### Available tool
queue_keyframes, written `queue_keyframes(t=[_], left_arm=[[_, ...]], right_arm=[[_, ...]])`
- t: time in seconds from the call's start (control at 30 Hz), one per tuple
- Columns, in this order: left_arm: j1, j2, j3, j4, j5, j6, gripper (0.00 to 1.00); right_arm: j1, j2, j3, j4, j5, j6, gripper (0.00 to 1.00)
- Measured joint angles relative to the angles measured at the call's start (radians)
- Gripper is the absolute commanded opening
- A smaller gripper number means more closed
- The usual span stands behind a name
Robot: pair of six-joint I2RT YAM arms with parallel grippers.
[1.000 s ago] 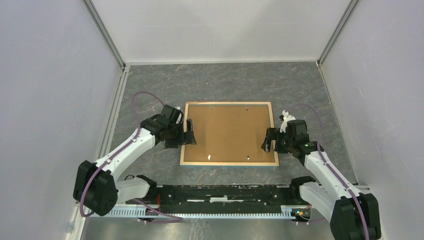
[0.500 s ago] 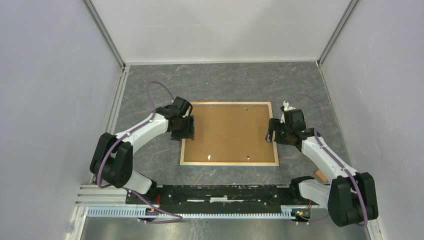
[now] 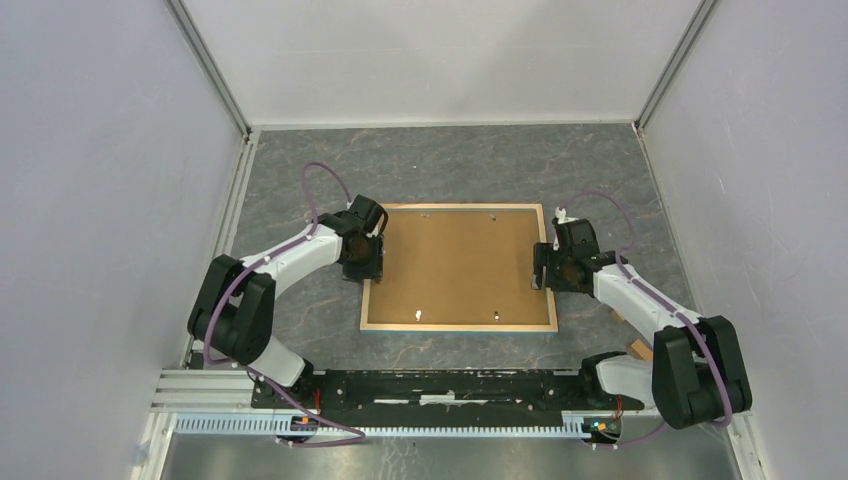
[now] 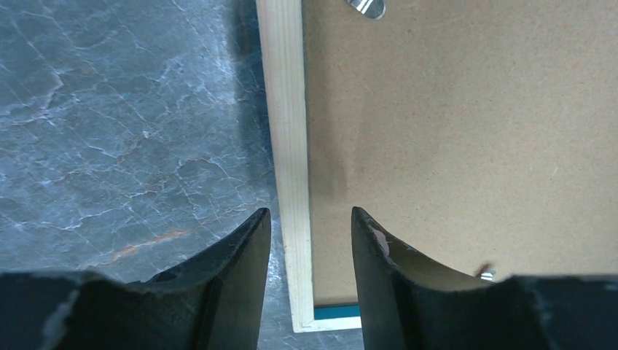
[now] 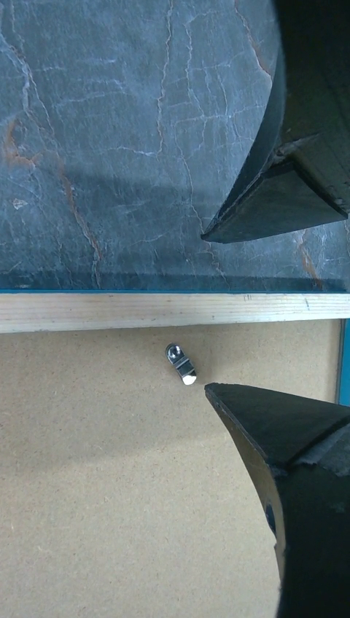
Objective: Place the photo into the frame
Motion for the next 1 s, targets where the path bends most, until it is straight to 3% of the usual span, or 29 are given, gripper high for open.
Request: queue_keyframes(t=[0.23,0.37,0.8,0.9,1.0], left_arm=[[0.000,0.000,0.000,-0.002,-0.044,0.006,0.57],[0.000,0.021,0.000,-0.002,-0.045,0.006,0.49],[-0.001,0.058,0.007,-0.003,-0.037,0.006,0.41],[-0.001,0.059,0.007,-0.004,-0.037,0.006,0.41],[-0.001,0.059,0.007,-0.004,-0.036,0.006,0.38]], right_arm=[[0.001,0.015,0.000,0.016,0.013,-0.009,0.70],[0.001,0.015,0.000,0.033,0.027,-0.004,0.71],[0.036,0.061,0.021,0.043,0.054,0.029,0.73],[0.042,0.070,0.022,0.043,0.066,0.038,0.71],[0.047,0.075,0.026,0.042,0.072,0.045,0.63]])
